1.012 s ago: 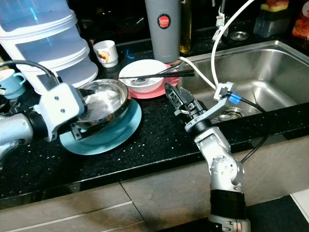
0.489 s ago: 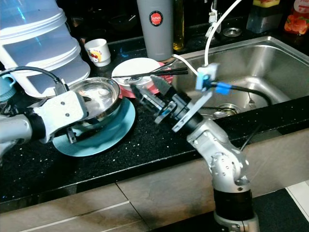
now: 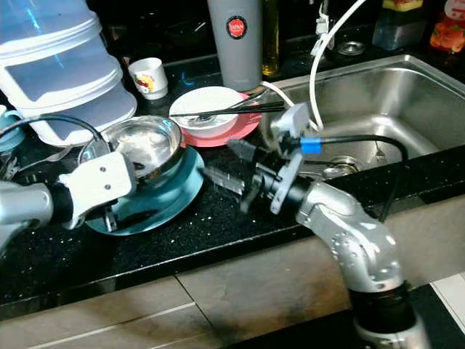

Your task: Kitchen organization

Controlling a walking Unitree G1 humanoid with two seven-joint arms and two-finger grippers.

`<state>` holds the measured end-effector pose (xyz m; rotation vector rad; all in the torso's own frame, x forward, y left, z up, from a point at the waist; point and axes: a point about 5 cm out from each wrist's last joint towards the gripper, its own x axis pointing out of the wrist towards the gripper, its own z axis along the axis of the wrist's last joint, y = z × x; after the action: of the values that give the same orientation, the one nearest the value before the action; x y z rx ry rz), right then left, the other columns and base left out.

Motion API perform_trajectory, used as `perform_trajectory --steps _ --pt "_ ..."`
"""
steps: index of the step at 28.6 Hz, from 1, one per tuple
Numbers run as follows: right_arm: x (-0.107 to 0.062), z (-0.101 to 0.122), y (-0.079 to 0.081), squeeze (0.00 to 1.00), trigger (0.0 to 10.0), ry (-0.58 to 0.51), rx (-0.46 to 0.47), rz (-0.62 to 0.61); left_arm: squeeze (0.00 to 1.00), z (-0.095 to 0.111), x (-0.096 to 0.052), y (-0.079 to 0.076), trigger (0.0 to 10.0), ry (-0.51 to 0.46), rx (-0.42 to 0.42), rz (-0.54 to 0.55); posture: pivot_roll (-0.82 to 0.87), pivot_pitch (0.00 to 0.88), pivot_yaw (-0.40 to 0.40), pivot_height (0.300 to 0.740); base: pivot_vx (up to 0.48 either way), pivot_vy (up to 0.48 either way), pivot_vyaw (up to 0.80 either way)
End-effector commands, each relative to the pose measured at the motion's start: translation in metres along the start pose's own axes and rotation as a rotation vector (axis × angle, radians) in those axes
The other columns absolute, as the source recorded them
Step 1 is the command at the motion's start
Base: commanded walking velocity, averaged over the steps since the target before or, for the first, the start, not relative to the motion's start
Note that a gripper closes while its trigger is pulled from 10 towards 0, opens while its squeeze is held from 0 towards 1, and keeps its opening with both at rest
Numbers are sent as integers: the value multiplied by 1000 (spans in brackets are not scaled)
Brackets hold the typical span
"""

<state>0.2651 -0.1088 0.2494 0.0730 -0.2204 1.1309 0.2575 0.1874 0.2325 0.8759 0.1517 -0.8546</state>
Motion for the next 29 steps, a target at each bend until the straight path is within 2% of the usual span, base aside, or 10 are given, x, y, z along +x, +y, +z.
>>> perform_trajectory --steps 1,4,8,9,11,12,13,14,29 --pt "-3 -7 13 0 10000 87 -6 102 0 -3 -2 -2 10000 30 6 -21 73 0 92 740 0 0 0" --pt "-9 -10 18 0 10000 146 -12 144 0 -3 -1 -1 10000 29 9 -18 69 0 93 740 0 0 0" --pt "-11 -11 23 0 10000 164 -6 168 0 -3 -1 0 10000 28 9 -11 67 0 94 740 0 0 0" --pt "-11 -12 24 0 10000 166 -4 171 0 -4 -1 1 8000 29 7 -7 66 0 94 740 0 0 0" --pt "-11 -13 25 0 10000 170 -3 176 0 -4 -1 2 8000 30 6 -5 66 0 94 740 0 0 0" --pt "-11 -13 25 0 10000 174 -3 180 0 -4 -1 2 3608 32 7 -1 67 0 95 740 0 0 0" --pt "-11 -13 25 0 10000 174 -3 180 0 -4 -1 2 3608 32 7 -1 67 0 95 740 0 0 0" --pt "-11 -14 27 0 10000 180 -1 191 0 -5 -2 5 0 35 5 9 68 0 96 740 0 0 0" --pt "-10 -15 28 0 10000 185 -3 193 0 -3 -4 9 0 38 7 12 67 0 99 740 0 0 0"
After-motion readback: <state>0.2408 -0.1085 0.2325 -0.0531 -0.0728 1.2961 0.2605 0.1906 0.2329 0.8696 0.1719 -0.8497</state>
